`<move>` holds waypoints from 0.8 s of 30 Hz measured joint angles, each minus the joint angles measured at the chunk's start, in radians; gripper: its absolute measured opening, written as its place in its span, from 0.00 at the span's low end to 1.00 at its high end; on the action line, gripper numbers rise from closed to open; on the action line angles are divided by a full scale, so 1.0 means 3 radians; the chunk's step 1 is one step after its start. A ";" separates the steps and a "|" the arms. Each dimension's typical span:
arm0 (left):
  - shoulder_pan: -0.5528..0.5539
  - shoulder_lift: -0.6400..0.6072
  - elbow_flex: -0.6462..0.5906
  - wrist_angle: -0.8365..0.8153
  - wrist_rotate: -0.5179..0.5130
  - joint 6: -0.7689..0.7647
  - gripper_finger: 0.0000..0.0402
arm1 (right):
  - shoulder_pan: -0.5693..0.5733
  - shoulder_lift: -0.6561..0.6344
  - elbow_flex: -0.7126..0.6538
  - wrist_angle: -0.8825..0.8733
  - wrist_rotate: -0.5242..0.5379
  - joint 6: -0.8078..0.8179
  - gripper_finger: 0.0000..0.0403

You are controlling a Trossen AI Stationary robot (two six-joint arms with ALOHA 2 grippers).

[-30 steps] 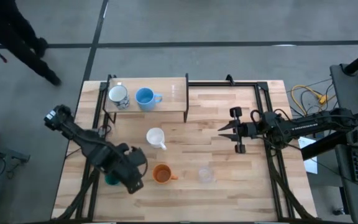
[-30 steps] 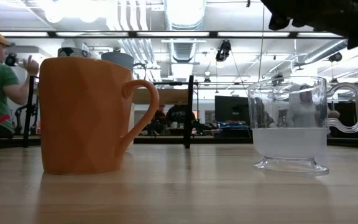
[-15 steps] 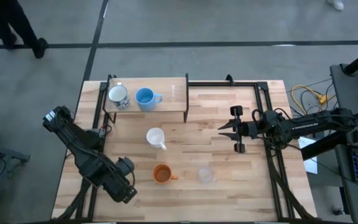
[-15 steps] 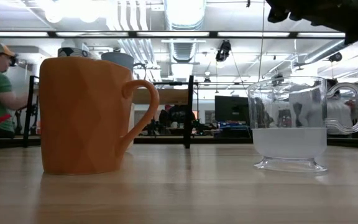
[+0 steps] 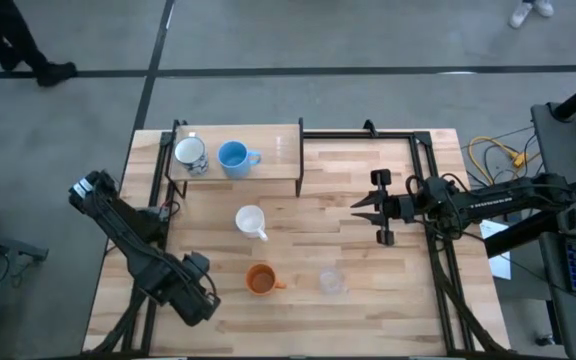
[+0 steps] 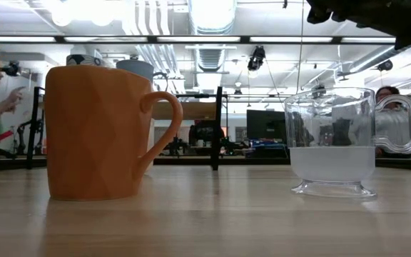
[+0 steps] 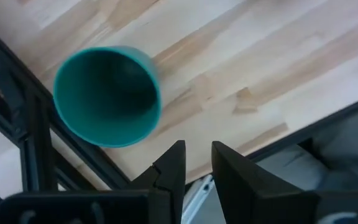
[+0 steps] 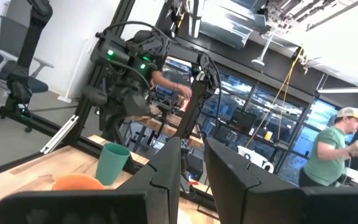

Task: Stack small to large cups/mugs on shelf
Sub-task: Put the green mug on the shelf

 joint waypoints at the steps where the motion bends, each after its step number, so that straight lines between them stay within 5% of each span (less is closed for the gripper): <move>1: -0.0008 0.0000 -0.0024 -0.0001 0.0003 0.0001 0.16 | 0.0000 0.0000 0.0000 0.0000 0.0000 0.0000 0.17; 24: -0.0015 -0.0001 -0.0341 0.0243 0.0097 0.0113 0.16 | 0.0000 0.0000 -0.0003 -0.0028 0.0000 0.0001 0.17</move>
